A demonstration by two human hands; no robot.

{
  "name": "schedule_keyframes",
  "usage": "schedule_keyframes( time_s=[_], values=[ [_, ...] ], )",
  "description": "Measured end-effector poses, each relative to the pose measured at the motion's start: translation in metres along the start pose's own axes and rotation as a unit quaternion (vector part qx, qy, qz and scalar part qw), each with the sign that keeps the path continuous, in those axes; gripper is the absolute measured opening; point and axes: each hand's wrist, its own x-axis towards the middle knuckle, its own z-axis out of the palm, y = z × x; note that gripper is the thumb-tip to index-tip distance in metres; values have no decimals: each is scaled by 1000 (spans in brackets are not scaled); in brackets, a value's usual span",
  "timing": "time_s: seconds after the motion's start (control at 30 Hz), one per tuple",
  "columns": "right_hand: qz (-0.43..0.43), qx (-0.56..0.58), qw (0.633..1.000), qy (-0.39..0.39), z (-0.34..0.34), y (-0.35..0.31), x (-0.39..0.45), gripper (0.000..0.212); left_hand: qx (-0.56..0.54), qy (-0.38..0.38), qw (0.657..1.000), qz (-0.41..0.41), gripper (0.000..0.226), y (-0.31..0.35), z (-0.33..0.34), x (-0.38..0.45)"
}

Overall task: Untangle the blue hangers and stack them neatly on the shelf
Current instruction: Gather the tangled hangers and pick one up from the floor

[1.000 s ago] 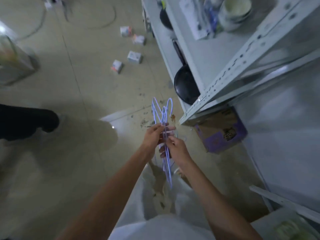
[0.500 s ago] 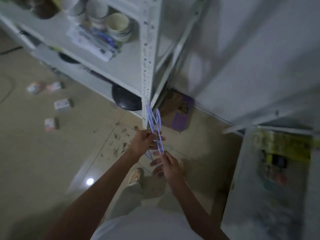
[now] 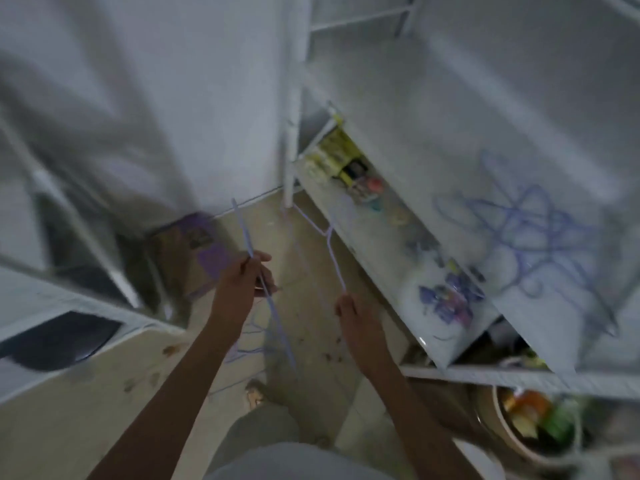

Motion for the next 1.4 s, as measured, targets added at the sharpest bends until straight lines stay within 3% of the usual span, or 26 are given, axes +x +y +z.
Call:
schedule_keyframes(
  time_s=[0.13, 0.27, 0.37, 0.53, 0.63, 0.8, 0.9, 1.27, 1.4],
  values=[
    [-24, -19, 989, 143, -64, 21, -18, 42, 45, -93, 993, 57, 26, 19, 62, 1],
    [31, 6, 982, 187, -129, 42, -43, 36, 76, -140, 981, 111, 25, 32, 116, -18],
    [13, -14, 967, 255, -169, 58, -67, 37, 107, -182, 965, 158, 31, 44, 154, -42],
    [13, 13, 942, 336, -227, 85, -104, 60, 122, -265, 938, 188, 33, 59, 213, -75],
    [-2, 25, 942, 334, -253, 98, -115, 75, 91, -311, 930, 173, 35, 63, 244, -93],
    [-9, 58, 938, 341, -289, 106, -110, 63, 101, -364, 913, 150, 34, 65, 294, -103],
    [27, 61, 941, 332, -304, 119, -86, 66, 125, -386, 902, 146, 36, 67, 327, -87],
    [123, 198, 911, 341, -349, 164, 67, 66, 204, -400, 880, 154, 41, 99, 476, 62],
    [184, 243, 875, 375, -359, 181, 118, 69, 249, -418, 857, 170, 45, 117, 528, 104]
  ],
)
